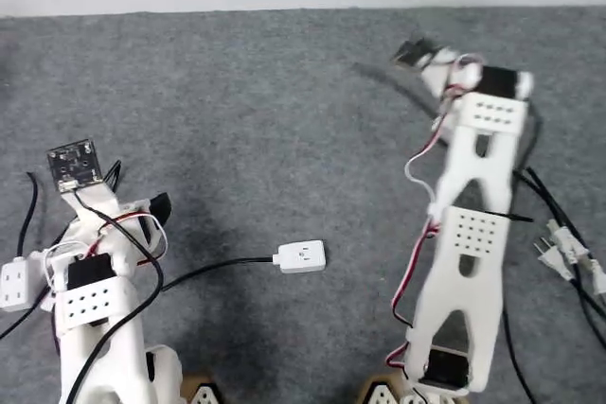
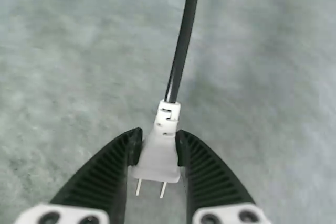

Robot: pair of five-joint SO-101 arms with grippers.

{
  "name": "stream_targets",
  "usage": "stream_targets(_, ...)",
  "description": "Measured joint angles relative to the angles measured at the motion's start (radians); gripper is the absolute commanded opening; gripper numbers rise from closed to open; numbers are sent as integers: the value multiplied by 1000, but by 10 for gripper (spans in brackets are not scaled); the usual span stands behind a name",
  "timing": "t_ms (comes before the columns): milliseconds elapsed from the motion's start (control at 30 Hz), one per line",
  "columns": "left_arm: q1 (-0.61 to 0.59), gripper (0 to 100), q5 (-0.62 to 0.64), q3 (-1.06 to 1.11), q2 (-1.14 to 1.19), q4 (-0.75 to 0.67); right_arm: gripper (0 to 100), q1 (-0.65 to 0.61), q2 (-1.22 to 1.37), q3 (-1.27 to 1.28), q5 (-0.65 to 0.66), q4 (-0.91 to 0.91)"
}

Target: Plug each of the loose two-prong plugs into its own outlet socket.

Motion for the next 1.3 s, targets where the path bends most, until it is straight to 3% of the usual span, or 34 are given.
stream_targets(233, 5, 261, 0, 0, 0, 0, 9, 80, -195, 199, -313, 0)
stream_targets(467, 5, 261, 0, 0, 0, 0, 8, 75, -460, 600, -669, 0)
stream_targets(700, 5, 261, 0, 0, 0, 0, 8, -84, -804, 1155, -976, 0)
stream_targets(867, 5, 261, 0, 0, 0, 0, 8, -172, -982, 1390, -1231, 0)
stream_targets(1200, 5, 261, 0, 0, 0, 0, 8, -164, -1011, 1717, -1522, -95)
stream_targets(1300, 5, 261, 0, 0, 0, 0, 24, -120, -1000, 1734, -1531, -153)
